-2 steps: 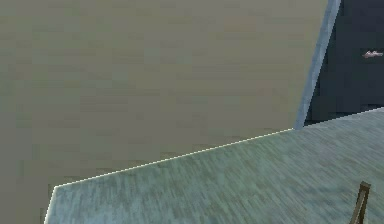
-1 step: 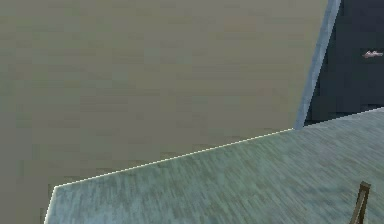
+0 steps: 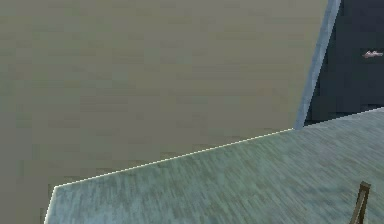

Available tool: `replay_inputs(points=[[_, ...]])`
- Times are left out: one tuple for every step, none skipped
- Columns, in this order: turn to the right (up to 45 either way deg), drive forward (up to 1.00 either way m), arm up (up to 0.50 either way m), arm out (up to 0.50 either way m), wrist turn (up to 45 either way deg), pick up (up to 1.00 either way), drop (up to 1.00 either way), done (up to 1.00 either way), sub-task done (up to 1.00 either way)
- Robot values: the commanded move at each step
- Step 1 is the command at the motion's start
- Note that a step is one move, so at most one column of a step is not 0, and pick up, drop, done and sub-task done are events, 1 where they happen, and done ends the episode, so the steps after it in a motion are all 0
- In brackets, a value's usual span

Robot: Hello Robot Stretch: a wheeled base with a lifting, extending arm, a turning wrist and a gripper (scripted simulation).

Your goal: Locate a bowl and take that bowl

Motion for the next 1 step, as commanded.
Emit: replay_inputs(points=[[0.0,0.0,0.0,0.0,0.0,1.0,0.0,0.0,0.0]])
